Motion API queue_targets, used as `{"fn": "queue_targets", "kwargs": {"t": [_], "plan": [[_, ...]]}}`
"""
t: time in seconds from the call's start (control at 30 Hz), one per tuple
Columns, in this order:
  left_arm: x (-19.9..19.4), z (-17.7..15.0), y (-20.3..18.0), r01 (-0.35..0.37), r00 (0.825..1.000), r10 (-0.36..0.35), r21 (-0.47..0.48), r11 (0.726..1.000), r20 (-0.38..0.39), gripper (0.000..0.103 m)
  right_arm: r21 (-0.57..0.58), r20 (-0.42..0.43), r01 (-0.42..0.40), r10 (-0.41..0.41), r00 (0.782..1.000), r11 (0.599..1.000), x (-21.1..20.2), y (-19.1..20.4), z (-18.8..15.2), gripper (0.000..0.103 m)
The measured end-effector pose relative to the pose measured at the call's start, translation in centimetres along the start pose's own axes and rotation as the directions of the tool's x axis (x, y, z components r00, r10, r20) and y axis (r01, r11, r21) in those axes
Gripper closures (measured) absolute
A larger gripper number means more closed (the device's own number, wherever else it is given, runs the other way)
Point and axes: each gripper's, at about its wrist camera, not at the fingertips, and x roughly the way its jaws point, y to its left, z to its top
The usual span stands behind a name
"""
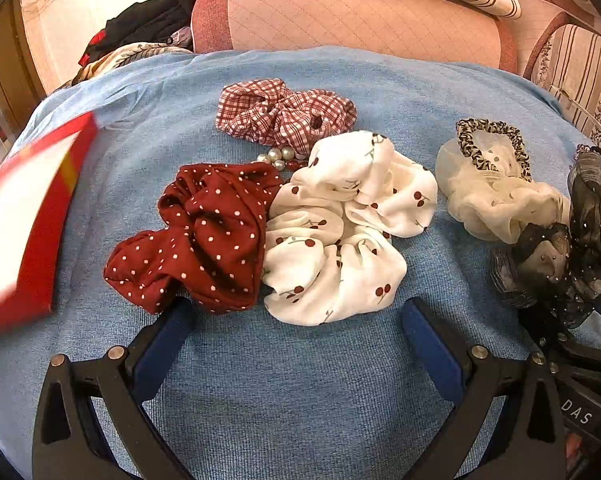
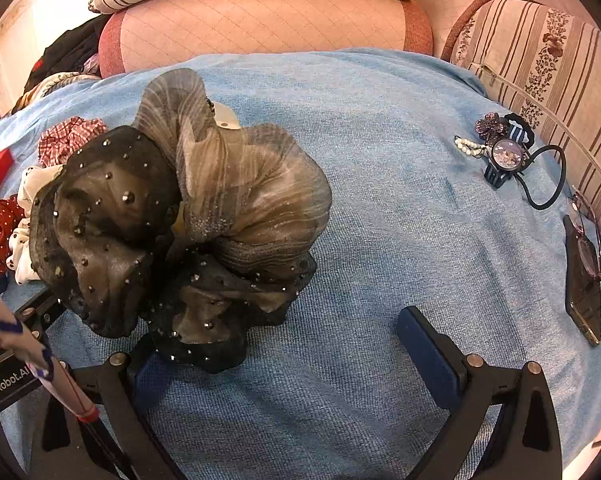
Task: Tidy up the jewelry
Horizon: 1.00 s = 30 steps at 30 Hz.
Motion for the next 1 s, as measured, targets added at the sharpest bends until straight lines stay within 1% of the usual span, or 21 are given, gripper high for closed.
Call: {"fn": "queue_targets", "kwargs": {"t": [0.33,0.57,0.63,0.7,0.73,0.83,0.9,0.93,1.0], "plan": [[-0.1,-0.1,-0.3,0.000,1.000,0.000,0.000,1.000,0.006,0.000,0.000,-0.002,0.001,-0.001,1.000,1.000,0.0,0.0,-0.1,0.000],[-0.2,-0.3,-0.3,-0.006,1.000,0.006,0.002,1.000,0.013,0.000,-0.029,-0.031,0.034,-0.035,0.999,0.999,-0.3,-0.2,-0.2,0.000],[-0.5,-0.2,-0.4,-0.003,1.000,0.003,0.021,1.000,0.009,0.000,-0.027,-0.034,0.033,-0.034,0.999,0.999,-0.4,-0.2,-0.2,0.000],[-0.9,-0.4,-0.4,0.004,1.000,-0.003,0.048,0.999,-0.020,0.000,-0.012,-0.035,0.024,-0.025,0.999,1.000,-0.7,-0.3,-0.3,0.000],[-1.4,-0.9,-0.1,0.002,1.000,-0.001,0.046,0.999,-0.008,0.000,-0.008,-0.038,0.018,-0.018,0.999,1.000,-0.9,-0.4,-0.4,0.000],[-3.1,-2.6,0.7,0.047,0.999,-0.048,0.023,0.999,0.022,0.000,0.006,-0.032,-0.022,0.022,0.999,1.000,-1.9,-0.7,-1.2,0.002],[-4.8,-4.0,1.3,0.068,0.997,-0.069,0.022,0.997,0.043,0.000,0.013,-0.048,-0.047,0.048,0.998,0.999,-3.0,-1.2,-1.7,0.004],[-5.8,-4.5,1.5,0.055,0.997,-0.057,0.035,0.998,0.058,0.000,0.017,-0.040,-0.066,0.066,0.997,0.998,-3.7,-1.4,-2.0,0.006],[-8.2,-5.5,2.1,0.053,0.992,-0.059,0.052,0.997,0.111,0.000,0.018,0.015,-0.094,0.094,0.996,0.995,-5.6,-1.8,-2.2,0.008]]}}
